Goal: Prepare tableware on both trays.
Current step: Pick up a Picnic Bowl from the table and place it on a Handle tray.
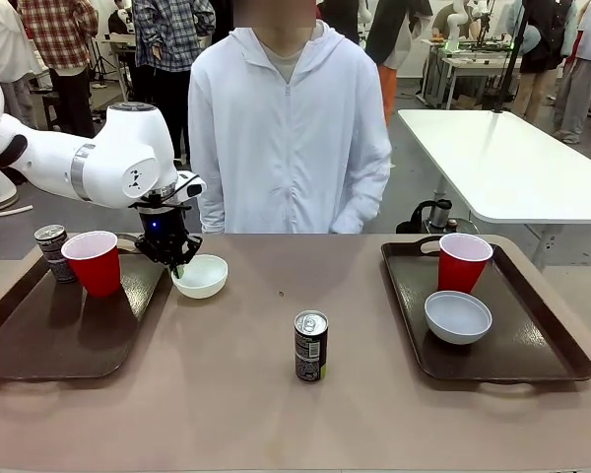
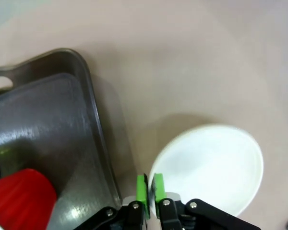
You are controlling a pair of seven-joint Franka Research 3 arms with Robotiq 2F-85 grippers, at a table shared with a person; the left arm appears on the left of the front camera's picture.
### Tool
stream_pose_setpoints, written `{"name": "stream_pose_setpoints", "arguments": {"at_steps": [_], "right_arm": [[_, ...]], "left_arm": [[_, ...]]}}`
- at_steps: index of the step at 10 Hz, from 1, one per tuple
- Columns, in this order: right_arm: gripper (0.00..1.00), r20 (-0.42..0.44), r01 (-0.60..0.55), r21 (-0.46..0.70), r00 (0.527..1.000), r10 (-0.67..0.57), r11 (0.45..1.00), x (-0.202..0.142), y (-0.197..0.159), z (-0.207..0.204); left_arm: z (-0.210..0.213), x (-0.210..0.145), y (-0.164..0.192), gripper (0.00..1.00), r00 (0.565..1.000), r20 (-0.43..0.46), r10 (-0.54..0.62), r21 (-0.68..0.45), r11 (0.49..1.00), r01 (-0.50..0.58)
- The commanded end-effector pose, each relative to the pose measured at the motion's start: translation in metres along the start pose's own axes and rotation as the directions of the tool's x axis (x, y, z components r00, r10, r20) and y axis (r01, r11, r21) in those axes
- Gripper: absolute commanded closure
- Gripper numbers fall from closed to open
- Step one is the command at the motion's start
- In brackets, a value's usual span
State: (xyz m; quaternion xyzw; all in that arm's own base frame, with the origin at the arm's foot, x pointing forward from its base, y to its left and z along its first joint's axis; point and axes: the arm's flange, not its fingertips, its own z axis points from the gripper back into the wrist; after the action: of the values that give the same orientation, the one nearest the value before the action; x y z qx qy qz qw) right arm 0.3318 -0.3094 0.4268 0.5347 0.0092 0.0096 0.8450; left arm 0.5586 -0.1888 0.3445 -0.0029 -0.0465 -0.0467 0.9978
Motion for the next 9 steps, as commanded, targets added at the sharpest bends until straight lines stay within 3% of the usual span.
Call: {"name": "stream_pose_setpoints", "arguments": {"at_steps": [1, 3, 6, 9], "right_arm": [[0.04, 0.006, 0.018, -0.009, 1.0, -0.018, 1.0, 0.0, 0.002, -0.001], [0.04, 0.006, 0.018, -0.009, 1.0, -0.018, 1.0, 0.0, 0.002, -0.001], [0.04, 0.006, 0.018, -0.009, 1.0, -0.018, 1.0, 0.0, 0.002, -0.001], [0.04, 0.006, 0.018, -0.009, 1.0, -0.018, 1.0, 0.0, 0.002, -0.001]], "left_arm": [[0.006, 0.002, -0.004, 1.0, 0.999, -0.014, 0.05, 0.001, 0.999, -0.05], [0.02, -0.01, -0.008, 1.0, 0.997, -0.067, 0.045, -0.001, 0.999, -0.045], [0.094, -0.067, -0.013, 1.0, 0.988, -0.153, -0.004, -0.035, 0.999, -0.001], [0.137, -0.132, -0.001, 1.0, 0.988, -0.14, -0.059, -0.067, 0.997, 0.05]]}}
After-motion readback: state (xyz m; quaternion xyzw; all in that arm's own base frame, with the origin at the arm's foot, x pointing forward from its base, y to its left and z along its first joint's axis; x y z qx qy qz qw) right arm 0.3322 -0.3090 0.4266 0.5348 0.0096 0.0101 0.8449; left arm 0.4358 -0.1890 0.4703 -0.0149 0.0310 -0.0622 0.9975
